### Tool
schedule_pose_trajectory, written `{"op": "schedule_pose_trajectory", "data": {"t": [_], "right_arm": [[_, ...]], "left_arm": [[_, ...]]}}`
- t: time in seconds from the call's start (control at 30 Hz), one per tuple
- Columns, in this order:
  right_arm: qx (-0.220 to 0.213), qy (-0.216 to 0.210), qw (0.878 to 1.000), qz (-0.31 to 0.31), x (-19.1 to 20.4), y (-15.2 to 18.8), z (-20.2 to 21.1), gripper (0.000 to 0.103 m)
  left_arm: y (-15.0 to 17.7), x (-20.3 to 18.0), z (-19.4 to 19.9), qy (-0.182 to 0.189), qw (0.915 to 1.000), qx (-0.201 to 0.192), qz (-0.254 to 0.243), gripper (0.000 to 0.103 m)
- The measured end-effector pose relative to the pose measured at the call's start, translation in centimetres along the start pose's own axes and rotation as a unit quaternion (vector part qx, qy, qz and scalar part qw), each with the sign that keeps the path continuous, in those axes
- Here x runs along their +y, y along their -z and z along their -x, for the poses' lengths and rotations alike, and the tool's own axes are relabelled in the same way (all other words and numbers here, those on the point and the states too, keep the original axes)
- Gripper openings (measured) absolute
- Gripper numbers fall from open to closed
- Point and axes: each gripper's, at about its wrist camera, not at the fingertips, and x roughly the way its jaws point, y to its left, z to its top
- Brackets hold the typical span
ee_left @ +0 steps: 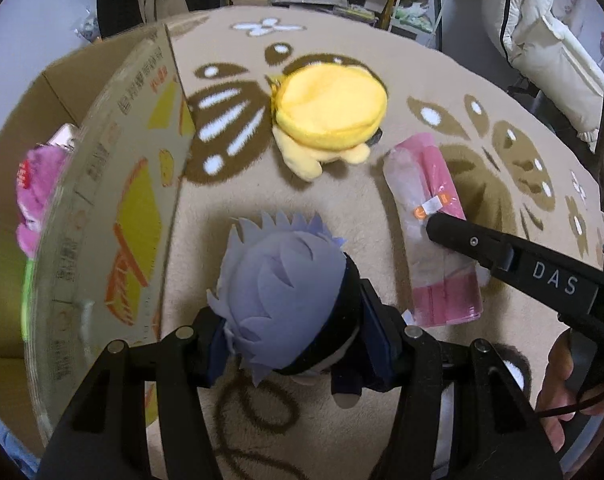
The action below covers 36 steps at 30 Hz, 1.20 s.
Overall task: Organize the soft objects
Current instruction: 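Lift white-haired doll and pink wrapped package and carry both toward the box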
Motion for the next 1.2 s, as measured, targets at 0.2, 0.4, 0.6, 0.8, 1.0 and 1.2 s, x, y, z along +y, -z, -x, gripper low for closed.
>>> {"op": "schedule_pose_trajectory", "data": {"t": [0.2,0.4,0.6,0.8,1.0,1.2], "right_arm": [[-0.024,-0.004,1.0,0.015,1.1,0.2,2.1,0.015],[-0.057,-0.012,0.997,0.044,3.5,-0.1,4.7,0.015],[-0.111,-0.015,0.991,0.075,6.8,-0.4,7.7,0.015],[-0.156,-0.027,0.982,0.105,10.3,-0.3,9.8,0.015],[-0.185,-0.043,0.974,0.123,12.8,0.3,10.3,0.015],[-0.204,-0.072,0.966,0.144,15.6,1.1,9.8,0.015]], "left_arm": [[0.0,0.5,2.6,-0.019,0.9995,-0.024,-0.003,0.055],[-0.6,1.6,6.0,-0.015,0.9988,-0.04,0.023,0.055],[-1.3,3.2,9.6,-0.078,0.9939,-0.073,0.027,0.055],[-1.4,6.2,13.1,-0.095,0.9888,-0.102,0.053,0.055],[-1.3,9.5,16.4,-0.121,0.9799,-0.138,0.078,0.055],[-1.0,11.9,17.9,-0.145,0.9725,-0.156,0.095,0.056]]}}
